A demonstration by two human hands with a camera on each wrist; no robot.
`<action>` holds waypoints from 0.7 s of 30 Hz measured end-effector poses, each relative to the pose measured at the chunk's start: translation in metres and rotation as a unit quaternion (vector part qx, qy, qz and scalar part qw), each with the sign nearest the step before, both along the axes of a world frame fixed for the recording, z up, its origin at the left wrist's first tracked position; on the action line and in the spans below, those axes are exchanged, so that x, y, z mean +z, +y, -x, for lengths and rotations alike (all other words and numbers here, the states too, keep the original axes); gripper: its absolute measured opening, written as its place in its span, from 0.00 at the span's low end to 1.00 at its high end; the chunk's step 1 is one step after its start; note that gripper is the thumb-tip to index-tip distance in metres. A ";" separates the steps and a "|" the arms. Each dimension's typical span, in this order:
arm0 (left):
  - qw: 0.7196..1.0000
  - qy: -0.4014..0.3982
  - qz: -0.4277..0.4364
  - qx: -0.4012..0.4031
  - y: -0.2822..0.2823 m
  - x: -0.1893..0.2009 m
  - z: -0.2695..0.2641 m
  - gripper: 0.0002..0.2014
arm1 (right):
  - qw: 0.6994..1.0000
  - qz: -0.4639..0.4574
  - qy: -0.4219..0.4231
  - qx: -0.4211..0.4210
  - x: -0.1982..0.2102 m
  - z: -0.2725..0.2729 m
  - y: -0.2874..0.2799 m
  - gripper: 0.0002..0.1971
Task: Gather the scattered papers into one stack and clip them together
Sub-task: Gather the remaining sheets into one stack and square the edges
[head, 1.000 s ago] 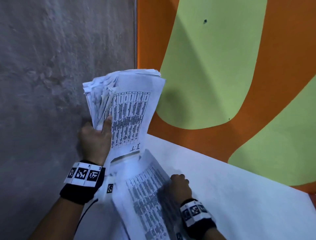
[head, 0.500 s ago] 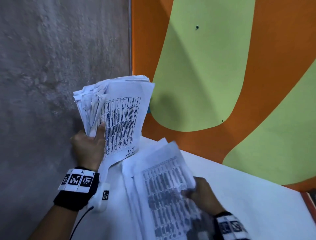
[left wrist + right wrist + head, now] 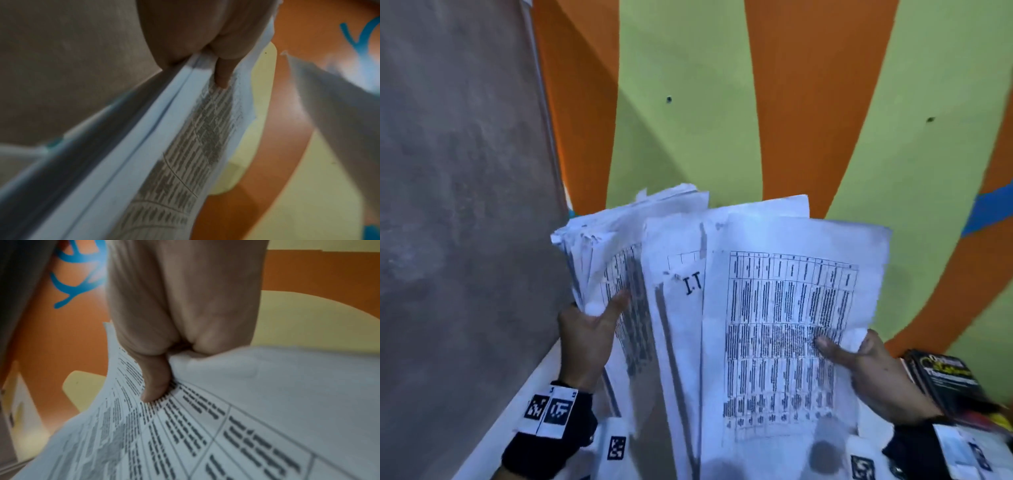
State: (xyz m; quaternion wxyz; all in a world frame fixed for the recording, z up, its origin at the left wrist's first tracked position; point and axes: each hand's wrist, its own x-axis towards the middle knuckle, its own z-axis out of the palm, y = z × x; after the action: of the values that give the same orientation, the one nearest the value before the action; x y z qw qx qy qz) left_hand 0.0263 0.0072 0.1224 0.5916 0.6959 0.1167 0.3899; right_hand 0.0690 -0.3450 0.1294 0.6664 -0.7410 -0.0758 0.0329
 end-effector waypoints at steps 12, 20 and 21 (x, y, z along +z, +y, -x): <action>0.916 0.049 0.122 -0.379 -0.077 -0.012 -0.016 0.25 | 0.988 -0.125 0.090 -0.027 -0.023 0.007 -0.013 0.22; 0.893 0.094 0.199 -0.393 -0.092 -0.016 -0.016 0.24 | 0.987 -0.122 0.035 -0.097 -0.051 0.008 -0.007 0.44; 0.888 0.067 0.220 -0.398 -0.090 -0.020 -0.018 0.36 | 0.985 -0.127 0.020 -0.117 -0.053 0.007 -0.007 0.47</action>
State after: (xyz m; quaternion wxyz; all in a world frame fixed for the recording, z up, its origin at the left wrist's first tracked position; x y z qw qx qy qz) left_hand 0.0440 -0.0828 0.1028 0.8260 0.5602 -0.0486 0.0385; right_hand 0.0616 -0.3516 0.0760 0.7558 -0.6532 0.0209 -0.0401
